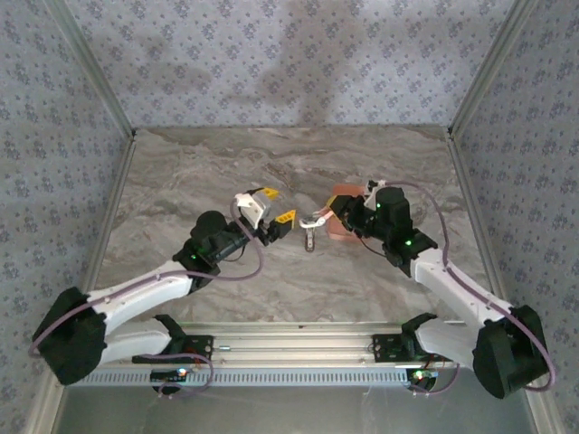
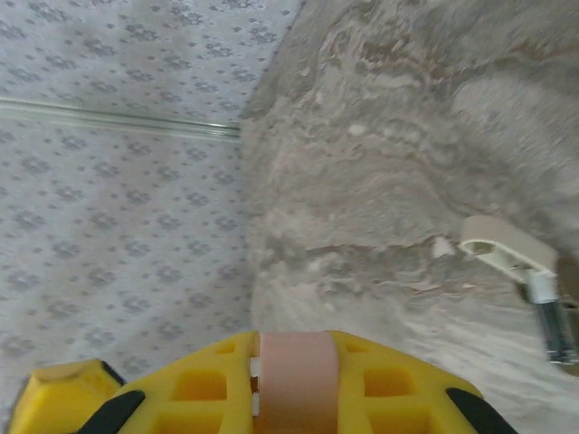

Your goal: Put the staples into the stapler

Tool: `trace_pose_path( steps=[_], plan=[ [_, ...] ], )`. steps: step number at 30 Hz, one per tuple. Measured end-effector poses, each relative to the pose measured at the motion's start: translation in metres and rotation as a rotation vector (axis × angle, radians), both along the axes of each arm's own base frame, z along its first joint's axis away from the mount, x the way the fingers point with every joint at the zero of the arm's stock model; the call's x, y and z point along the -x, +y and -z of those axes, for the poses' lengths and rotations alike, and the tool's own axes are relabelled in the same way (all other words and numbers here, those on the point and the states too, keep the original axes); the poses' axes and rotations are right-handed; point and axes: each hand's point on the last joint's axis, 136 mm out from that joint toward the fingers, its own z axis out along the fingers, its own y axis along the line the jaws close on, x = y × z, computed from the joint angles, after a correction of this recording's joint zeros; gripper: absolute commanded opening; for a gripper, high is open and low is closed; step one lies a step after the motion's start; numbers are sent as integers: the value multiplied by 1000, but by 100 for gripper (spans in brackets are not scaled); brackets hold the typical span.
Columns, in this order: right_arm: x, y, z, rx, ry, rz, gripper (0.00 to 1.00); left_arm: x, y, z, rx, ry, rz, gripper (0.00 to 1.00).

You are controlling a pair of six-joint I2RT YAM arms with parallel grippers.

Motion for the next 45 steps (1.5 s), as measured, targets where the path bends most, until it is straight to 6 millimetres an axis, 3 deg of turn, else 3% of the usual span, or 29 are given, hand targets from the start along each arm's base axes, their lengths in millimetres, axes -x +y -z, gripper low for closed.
trace_pose_path(
  steps=[8,20,39,45],
  plan=[
    [14,-13,31,307,-49,-102,17,9,20,46,-166,204,-47,70],
    [24,1,38,547,-132,-244,17,11,20,93,-334,458,-61,69],
    [35,22,54,646,-177,-376,16,13,4,127,-367,645,-57,66],
    [37,25,54,645,-180,-383,16,11,-6,125,-360,665,-53,65]
  ],
)
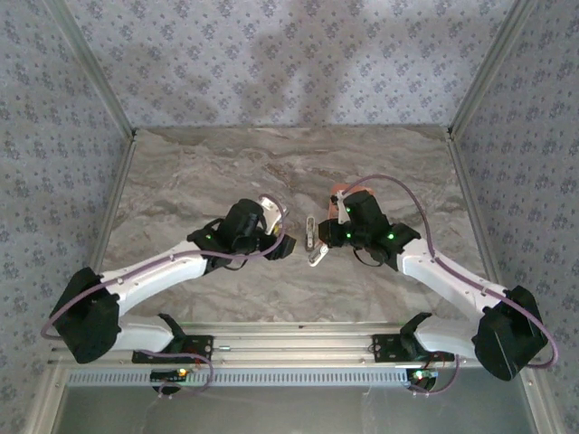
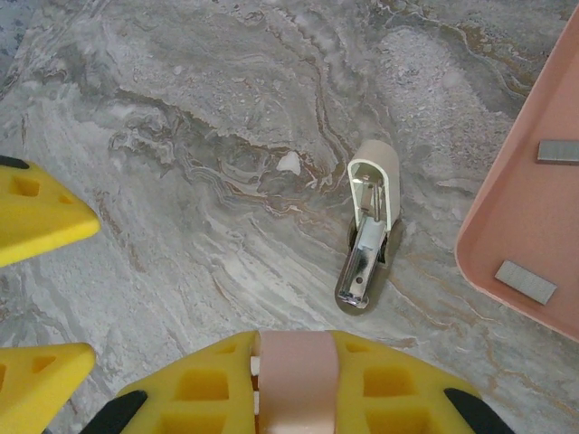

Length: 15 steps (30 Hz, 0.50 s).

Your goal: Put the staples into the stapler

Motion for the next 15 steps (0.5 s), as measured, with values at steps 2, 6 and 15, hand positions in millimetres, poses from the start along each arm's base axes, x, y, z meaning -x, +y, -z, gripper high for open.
trace_pose_path(
  steps=[2,6,15],
  plan=[
    [1,1,0,0,0,-3,16,1,-3,1,1,5,4,65],
    [2,3,0,0,0,-10,16,4,-8,6,8,30,17,65],
    [2,9,-9,-14,-62,-60,15,22,-41,-9,168,98,161,66]
  ],
)
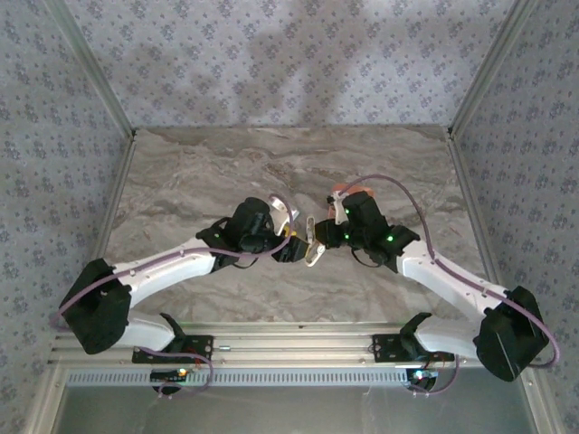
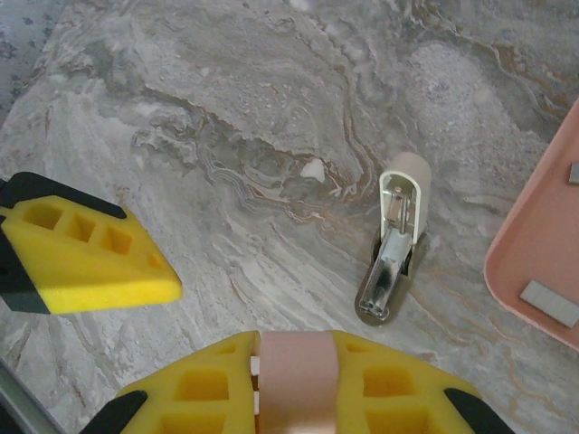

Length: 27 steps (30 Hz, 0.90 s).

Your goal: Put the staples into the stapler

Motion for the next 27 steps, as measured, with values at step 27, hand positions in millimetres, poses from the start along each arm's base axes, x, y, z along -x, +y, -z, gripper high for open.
trace_pose_path(
  steps=[27],
  plan=[
    [-4,0,-23,-46,-81,-3,15,0,-32,5,107,137,-41,55]
  ],
)
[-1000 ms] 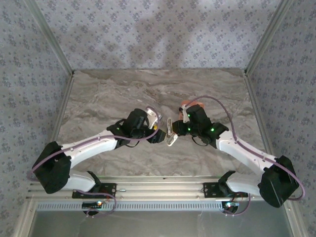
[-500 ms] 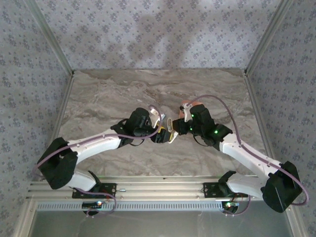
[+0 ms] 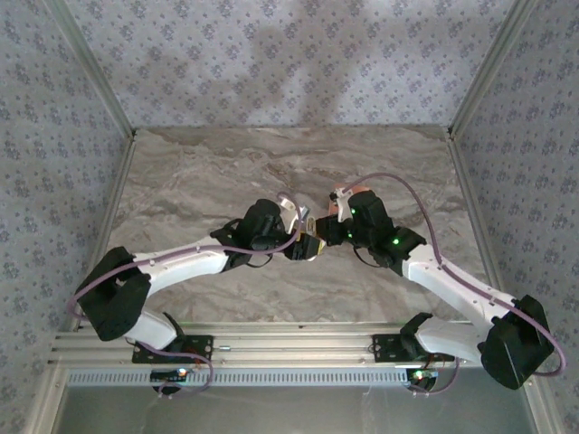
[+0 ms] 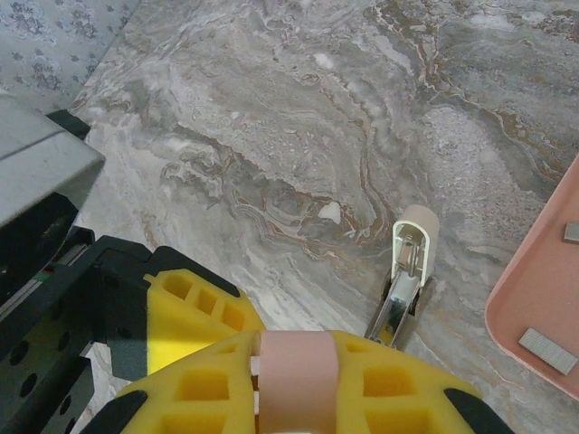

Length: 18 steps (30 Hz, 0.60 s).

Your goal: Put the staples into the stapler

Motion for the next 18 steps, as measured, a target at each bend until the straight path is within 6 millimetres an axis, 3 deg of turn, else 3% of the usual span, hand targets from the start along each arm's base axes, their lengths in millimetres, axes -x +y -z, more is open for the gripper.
trace_pose_path(
  steps=[6,18],
  plan=[
    [0,1,0,-9,7,3,15,2,-7,-4,-1,-19,5,51],
    [-1,1,-2,-18,3,9,15,-2,-9,0,-27,-57,-12,22]
  ],
)
